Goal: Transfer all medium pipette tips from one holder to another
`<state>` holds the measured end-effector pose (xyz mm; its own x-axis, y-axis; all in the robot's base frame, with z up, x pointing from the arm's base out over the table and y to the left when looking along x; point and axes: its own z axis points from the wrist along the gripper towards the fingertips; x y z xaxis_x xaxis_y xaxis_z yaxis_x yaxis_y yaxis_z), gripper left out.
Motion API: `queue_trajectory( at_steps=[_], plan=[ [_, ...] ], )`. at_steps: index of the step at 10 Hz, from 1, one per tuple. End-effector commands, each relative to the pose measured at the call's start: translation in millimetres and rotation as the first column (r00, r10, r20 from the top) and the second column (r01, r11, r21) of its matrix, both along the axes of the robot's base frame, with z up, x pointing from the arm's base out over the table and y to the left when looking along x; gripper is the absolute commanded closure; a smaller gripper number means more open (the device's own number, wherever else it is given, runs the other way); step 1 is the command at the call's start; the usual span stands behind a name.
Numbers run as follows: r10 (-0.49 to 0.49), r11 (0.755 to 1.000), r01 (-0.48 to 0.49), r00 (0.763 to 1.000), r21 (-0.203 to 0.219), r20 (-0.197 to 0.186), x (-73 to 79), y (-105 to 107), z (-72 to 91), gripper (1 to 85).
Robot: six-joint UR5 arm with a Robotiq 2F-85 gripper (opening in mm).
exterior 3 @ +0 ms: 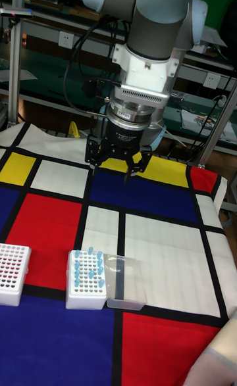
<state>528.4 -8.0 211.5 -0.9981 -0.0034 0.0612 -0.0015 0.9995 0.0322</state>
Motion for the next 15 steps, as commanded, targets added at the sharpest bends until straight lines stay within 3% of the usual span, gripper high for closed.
queue_trajectory(
  at_steps=[1,6,9,10,11,15],
  plan=[
    [-0.037,0.998,0.031,0.993,0.056,0.109,30.4,7,7.0,15.7],
    [-0.048,0.998,0.044,0.992,0.034,0.119,36.0,-7,11.5,16.0],
    [0.019,1.000,-0.020,0.996,0.004,0.084,31.9,-31,19.5,15.7],
    [0.018,1.000,-0.018,0.996,0.005,0.084,34.6,-33,21.0,16.0],
    [0.015,1.000,-0.016,0.994,0.010,0.109,43.6,-33,21.7,16.3],
    [0.002,0.999,-0.007,0.993,0.038,0.116,58.5,-32,19.9,17.7]
  ],
)
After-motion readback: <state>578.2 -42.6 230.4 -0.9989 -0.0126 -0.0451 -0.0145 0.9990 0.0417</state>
